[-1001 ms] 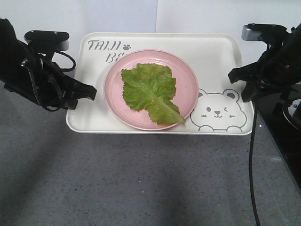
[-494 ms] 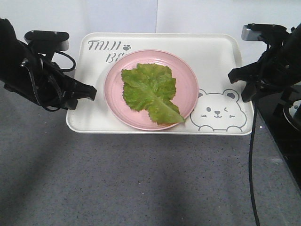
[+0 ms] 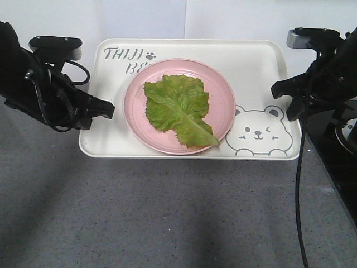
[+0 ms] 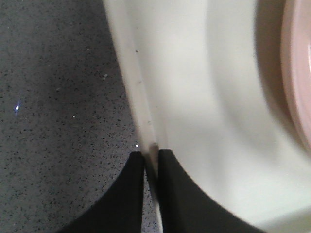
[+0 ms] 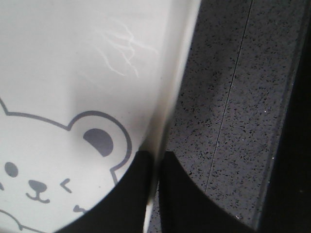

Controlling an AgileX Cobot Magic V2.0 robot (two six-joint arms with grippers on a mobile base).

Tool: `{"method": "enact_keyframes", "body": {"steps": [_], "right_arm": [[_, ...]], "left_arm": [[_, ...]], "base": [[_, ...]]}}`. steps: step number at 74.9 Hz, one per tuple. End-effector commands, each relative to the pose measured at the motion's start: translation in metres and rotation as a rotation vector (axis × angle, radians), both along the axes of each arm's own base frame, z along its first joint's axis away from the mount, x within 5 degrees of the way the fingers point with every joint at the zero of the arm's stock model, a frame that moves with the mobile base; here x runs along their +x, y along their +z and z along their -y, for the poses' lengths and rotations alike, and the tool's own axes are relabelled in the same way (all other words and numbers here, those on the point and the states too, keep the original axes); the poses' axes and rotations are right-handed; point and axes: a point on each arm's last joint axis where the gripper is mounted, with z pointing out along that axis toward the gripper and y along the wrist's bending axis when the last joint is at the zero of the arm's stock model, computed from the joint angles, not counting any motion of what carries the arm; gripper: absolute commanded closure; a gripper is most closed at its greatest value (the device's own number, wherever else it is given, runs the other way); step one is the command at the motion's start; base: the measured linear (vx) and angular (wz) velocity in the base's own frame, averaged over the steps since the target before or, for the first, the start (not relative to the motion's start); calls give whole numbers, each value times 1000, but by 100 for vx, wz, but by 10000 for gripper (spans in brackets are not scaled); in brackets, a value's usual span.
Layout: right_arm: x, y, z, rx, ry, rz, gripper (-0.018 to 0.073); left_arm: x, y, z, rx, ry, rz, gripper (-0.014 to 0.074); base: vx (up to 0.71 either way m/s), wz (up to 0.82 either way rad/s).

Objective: Transfer vegetables to tray and serve
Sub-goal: 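Hold the tray above the countertop with both grippers as the base settles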

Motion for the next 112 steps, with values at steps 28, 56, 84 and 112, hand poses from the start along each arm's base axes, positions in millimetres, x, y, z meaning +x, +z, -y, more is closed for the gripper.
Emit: {"method": "enact_keyframes", "body": {"steps": [28,56,84,112], "right_arm": [[-9,27,-11,96,34,104,565],[-9,27,-11,96,34,104,565],[-9,27,-11,96,33,105,565],[-8,28,-11,98,30,118,565]], "left_arm": [[-7,29,10,-124,-38,132,602],[-7,29,10,-124,-38,132,602],[-7,29,10,-124,-38,132,602],[-7,29,10,-125,-38,133,602]], "base": [[0,0],[0,0],[0,0],[0,0]]}}
